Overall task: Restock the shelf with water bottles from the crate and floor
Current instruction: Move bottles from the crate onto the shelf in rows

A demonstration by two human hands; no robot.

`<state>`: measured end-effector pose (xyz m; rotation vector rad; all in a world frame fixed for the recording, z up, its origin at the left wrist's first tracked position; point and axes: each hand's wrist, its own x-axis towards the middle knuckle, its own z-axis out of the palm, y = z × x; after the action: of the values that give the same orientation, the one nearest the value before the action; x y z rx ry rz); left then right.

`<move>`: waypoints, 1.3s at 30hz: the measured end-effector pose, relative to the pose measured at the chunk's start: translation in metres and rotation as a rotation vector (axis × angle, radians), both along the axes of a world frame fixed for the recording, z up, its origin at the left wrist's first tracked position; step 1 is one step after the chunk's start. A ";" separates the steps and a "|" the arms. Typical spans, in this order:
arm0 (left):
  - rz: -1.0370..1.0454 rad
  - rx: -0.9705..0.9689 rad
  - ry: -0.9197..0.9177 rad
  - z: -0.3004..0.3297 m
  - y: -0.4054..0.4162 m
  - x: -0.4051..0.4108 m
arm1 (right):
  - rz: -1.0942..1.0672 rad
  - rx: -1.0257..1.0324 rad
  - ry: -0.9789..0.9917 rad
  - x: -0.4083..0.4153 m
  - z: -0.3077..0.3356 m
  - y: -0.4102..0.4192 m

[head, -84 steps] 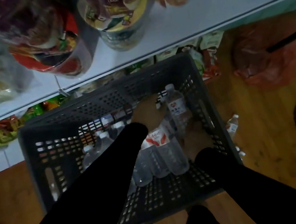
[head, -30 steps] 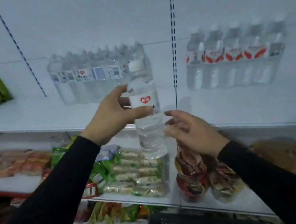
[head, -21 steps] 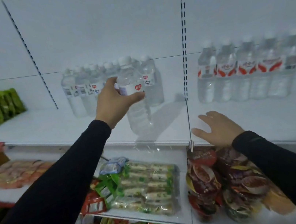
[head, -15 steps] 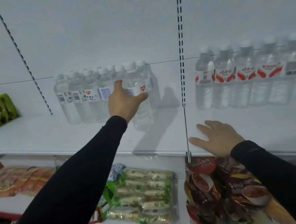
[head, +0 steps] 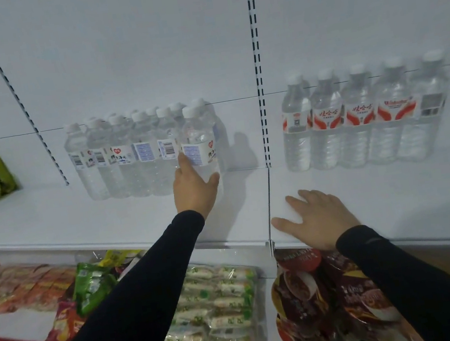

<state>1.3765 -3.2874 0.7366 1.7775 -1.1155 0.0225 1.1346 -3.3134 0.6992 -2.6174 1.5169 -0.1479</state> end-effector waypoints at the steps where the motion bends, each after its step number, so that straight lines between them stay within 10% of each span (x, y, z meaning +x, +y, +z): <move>1: -0.001 0.013 0.001 -0.003 0.002 -0.001 | -0.002 -0.001 -0.004 0.000 0.000 0.001; 27: 0.153 0.108 0.018 -0.010 -0.053 0.008 | 0.000 -0.005 -0.045 0.000 0.005 0.006; 39: -0.113 0.206 0.057 0.007 0.025 -0.005 | 0.006 -0.028 -0.122 0.002 0.007 0.008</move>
<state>1.3710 -3.2627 0.7434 1.8805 -1.2106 -0.2169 1.1366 -3.3052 0.7060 -2.5813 1.4775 -0.3250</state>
